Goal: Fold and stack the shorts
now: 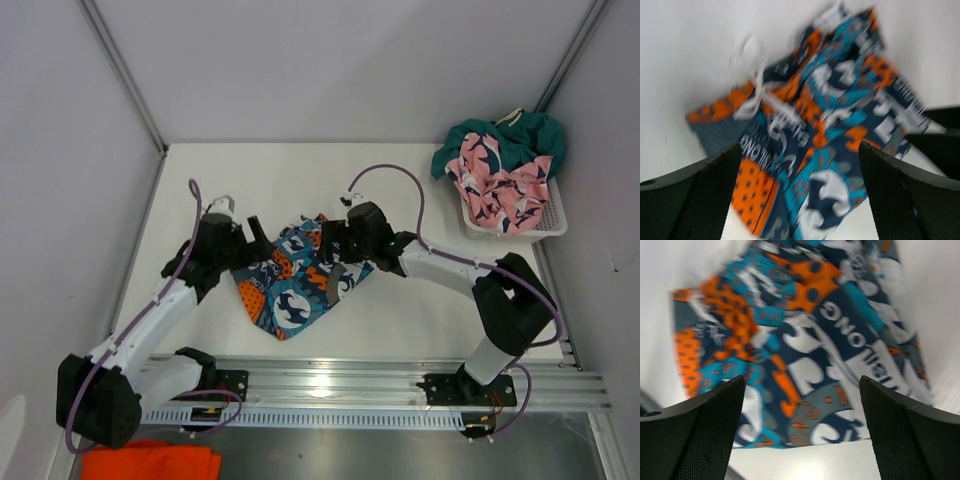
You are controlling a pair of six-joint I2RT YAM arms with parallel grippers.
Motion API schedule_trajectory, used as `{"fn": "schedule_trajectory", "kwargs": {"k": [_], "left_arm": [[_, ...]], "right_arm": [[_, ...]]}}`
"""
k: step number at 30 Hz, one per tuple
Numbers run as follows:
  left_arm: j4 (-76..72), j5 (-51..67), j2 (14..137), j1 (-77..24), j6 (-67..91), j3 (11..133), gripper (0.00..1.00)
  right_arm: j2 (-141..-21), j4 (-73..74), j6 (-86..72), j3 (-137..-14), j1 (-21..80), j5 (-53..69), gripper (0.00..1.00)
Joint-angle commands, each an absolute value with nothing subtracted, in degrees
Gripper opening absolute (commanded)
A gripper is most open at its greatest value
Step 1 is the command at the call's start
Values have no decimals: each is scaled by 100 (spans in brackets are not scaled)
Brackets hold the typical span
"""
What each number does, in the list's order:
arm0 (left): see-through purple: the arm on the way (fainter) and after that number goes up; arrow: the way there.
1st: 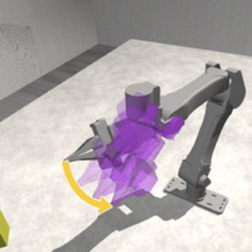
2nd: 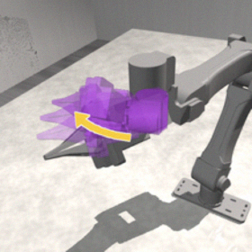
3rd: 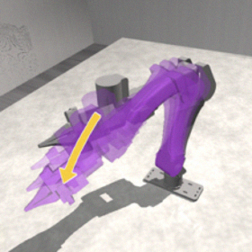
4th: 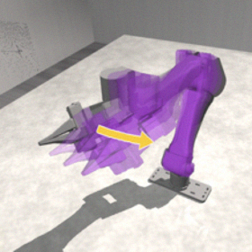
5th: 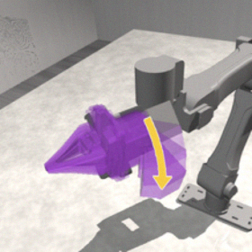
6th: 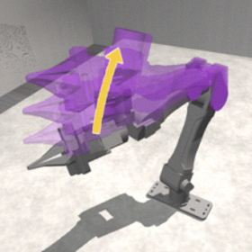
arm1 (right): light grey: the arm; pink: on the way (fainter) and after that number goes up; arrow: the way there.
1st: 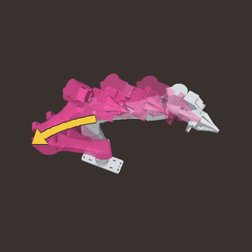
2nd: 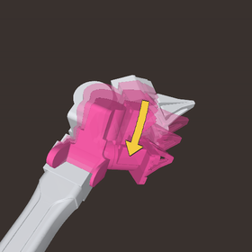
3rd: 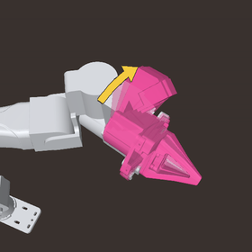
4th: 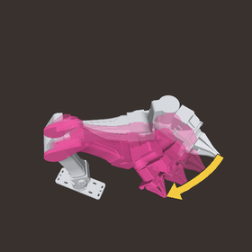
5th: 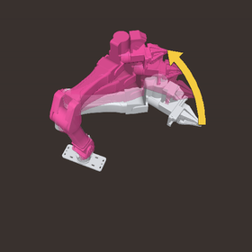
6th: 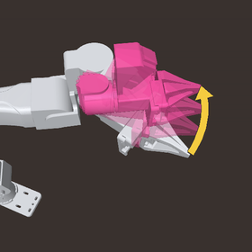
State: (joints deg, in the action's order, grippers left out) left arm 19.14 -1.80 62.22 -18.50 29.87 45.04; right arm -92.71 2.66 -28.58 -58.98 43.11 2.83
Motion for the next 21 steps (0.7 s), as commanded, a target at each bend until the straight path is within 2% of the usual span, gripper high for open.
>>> {"fn": "schedule_trajectory", "kwargs": {"k": [1, 7, 14, 17, 20, 21], "left_arm": [[2276, -325, 5453, -1837, 3576, 3719, 99], [1961, -53, 4711, -1846, 4113, 2497, 99], [1135, 316, 5447, -1925, 4271, 2039, 99], [985, 334, 5825, -1995, 4307, 2013, 99], [704, 351, 6186, -2100, 4350, 2021, 99], [555, 369, 6266, -2170, 4359, 2048, 99]], "right_arm": [[-9588, 957, -2057, -6363, 4141, 63, 97], [-10300, 1072, -1662, -6811, 3789, -255, 98], [-10933, 1099, -1485, -7093, 3735, -272, 96], [-11013, 1037, -1503, -6988, 3735, -220, 92], [-11022, 958, -1538, -6865, 3735, -132, 82], [-11013, 941, -1564, -6838, 3735, -123, 76]]}}
